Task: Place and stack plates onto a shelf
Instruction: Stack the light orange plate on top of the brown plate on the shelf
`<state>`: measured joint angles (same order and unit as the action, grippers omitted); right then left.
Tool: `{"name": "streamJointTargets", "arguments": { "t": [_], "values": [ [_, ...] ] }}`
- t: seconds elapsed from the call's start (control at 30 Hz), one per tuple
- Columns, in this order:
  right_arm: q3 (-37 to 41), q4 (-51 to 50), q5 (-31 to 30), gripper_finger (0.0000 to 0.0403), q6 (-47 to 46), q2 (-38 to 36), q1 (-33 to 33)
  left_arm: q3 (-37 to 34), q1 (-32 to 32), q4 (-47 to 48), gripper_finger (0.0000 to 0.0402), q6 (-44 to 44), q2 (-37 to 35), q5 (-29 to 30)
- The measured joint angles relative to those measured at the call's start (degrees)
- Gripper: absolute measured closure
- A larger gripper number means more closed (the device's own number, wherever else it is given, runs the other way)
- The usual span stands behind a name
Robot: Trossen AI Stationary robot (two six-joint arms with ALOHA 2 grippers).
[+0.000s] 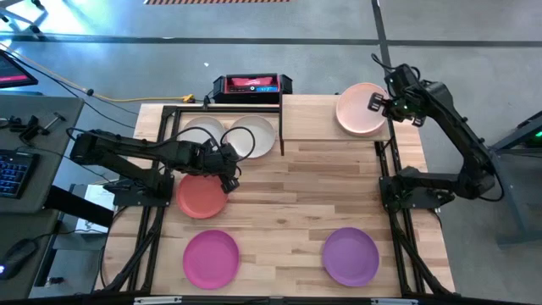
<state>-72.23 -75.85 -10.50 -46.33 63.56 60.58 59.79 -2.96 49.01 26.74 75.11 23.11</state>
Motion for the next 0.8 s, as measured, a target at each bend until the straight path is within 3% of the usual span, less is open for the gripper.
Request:
{"name": "streamJointTargets", "arguments": {
  "t": [0.53, 0.8],
  "values": [
    [0.0, -0.3, -0.7, 0.0402, 1.2, 0.7, 0.0, 0.0, 0.0, 0.0, 0.0252, 0.0, 0.0, 0.0],
    [0.0, 0.2, 2.6, 0.0402, 3.9, 0.7, 0.0, 0.0, 0.0, 0.0, 0.0252, -0.9, 0.0, 0.0]
  ]
}}
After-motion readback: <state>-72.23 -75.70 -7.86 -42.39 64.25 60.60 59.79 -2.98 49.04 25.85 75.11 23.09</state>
